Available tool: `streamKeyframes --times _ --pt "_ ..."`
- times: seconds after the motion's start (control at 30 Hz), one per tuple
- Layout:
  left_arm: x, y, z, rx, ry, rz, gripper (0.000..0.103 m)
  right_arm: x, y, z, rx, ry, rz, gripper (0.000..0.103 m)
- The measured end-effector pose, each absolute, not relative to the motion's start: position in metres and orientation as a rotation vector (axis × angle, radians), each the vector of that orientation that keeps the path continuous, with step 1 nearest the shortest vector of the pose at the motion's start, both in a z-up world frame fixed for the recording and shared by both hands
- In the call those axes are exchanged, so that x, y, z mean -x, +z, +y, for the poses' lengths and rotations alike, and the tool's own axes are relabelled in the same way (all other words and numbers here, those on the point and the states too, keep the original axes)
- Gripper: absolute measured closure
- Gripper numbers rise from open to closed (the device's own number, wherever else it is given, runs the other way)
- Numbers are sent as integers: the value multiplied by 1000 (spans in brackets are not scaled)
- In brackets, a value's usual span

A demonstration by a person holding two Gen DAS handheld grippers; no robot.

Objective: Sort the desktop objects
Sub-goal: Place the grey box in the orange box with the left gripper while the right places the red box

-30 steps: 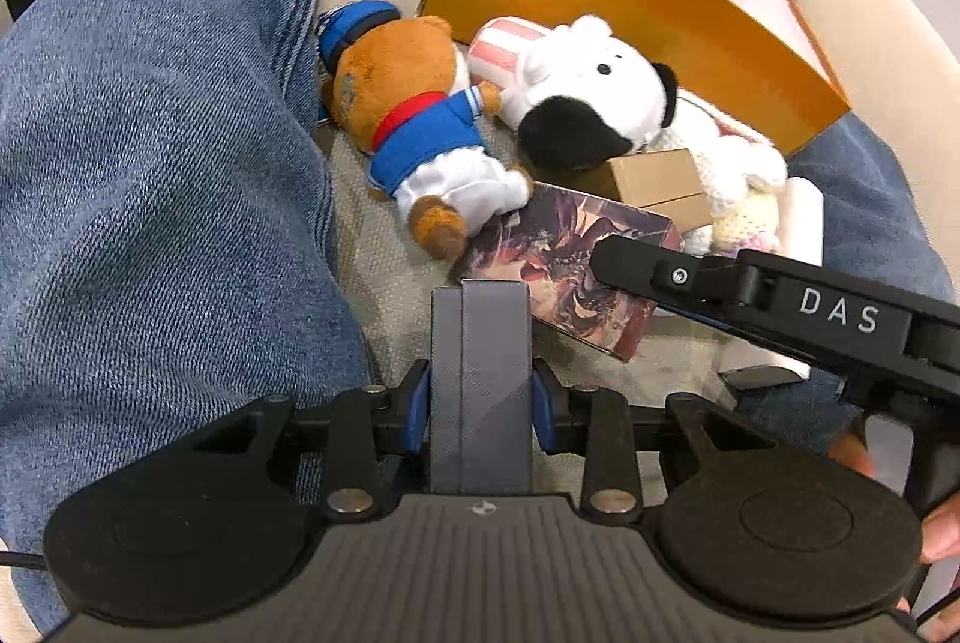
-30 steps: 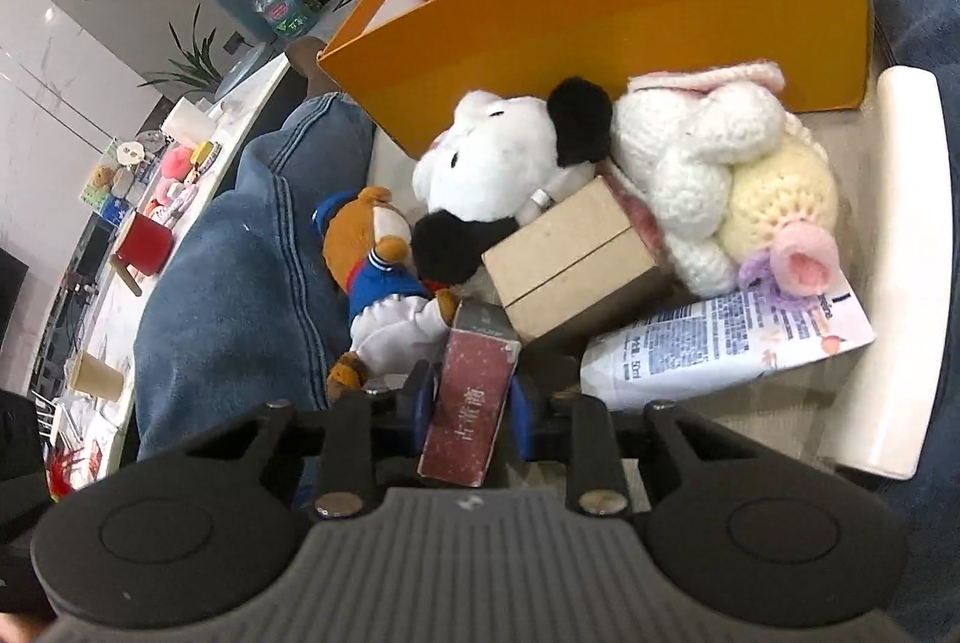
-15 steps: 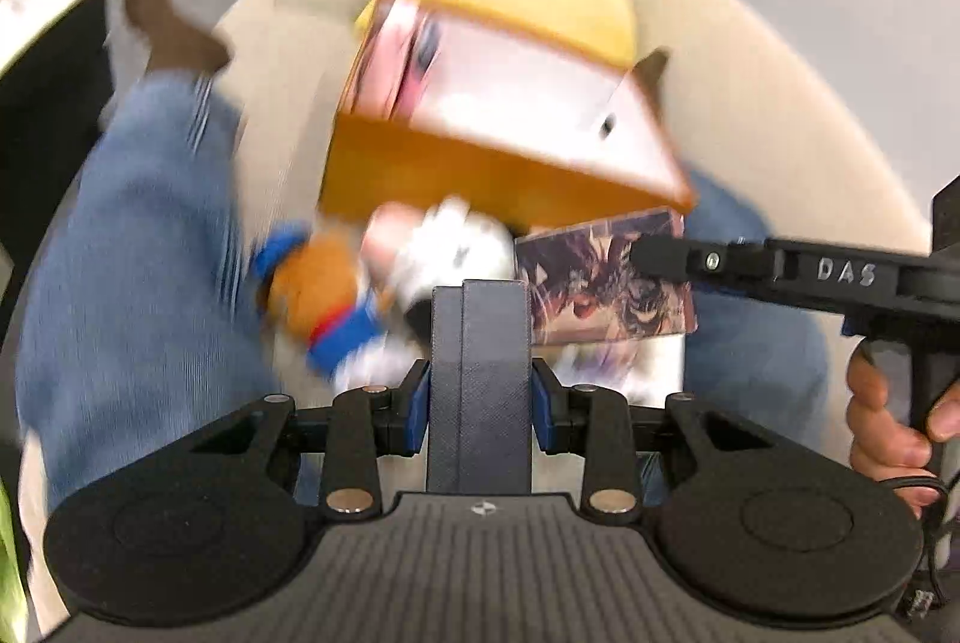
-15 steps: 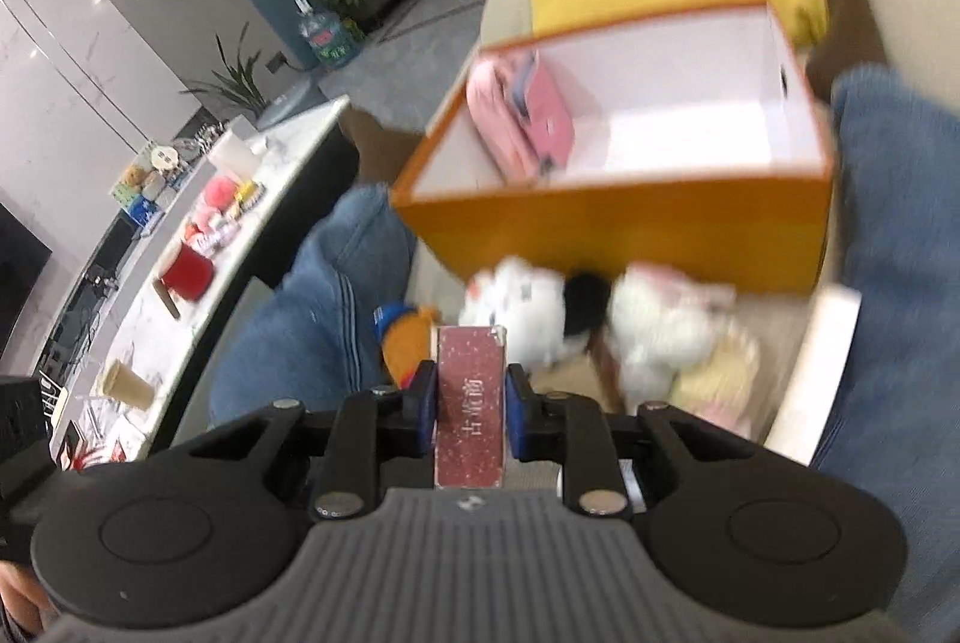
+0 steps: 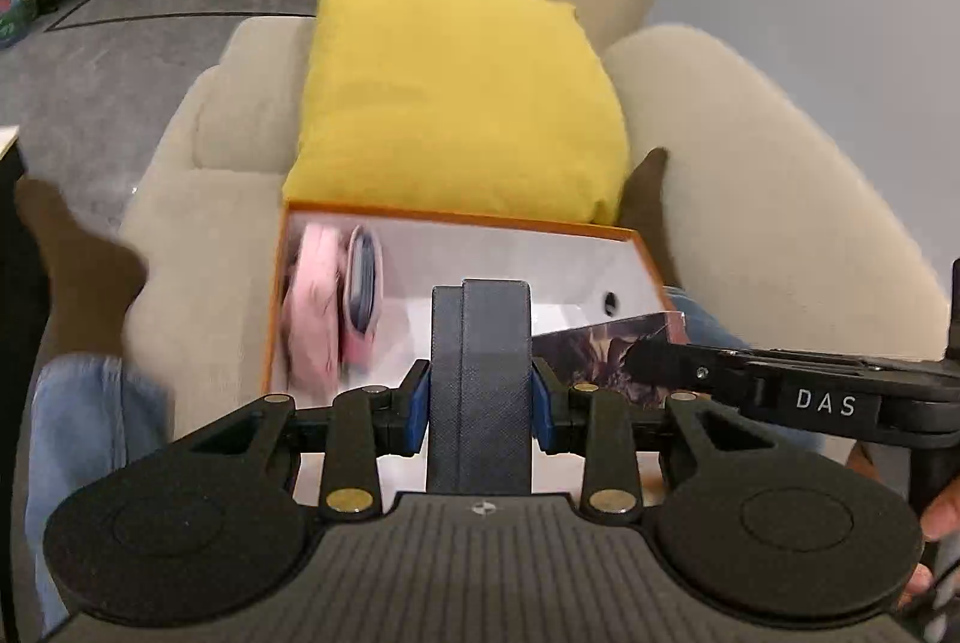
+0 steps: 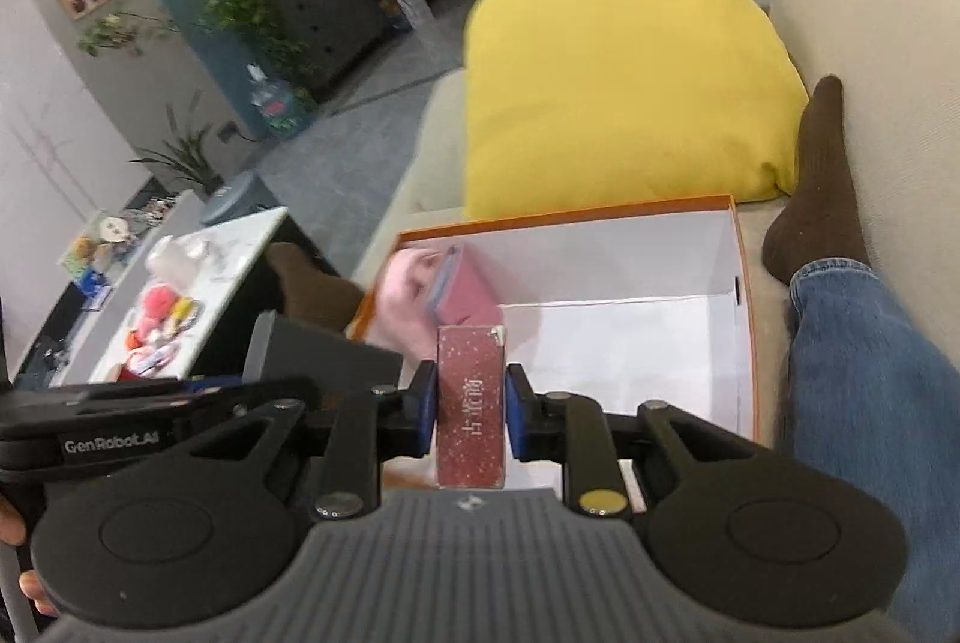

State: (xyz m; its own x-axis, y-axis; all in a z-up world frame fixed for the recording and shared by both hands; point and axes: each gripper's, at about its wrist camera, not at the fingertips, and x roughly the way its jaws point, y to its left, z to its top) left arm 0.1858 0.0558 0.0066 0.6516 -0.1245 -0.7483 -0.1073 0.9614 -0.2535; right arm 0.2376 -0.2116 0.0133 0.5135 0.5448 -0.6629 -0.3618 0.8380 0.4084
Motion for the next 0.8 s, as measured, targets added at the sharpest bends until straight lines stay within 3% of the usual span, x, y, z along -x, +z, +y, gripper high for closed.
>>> streamKeyframes --times 0.3,0.8 --pt "-285 -62 62 208 28 985 65 -333 -42 -191 -268 483 1000 79" --pt "-320 -100 54 95 104 1033 64 -379 -76 -189 -368 509 1103 79"
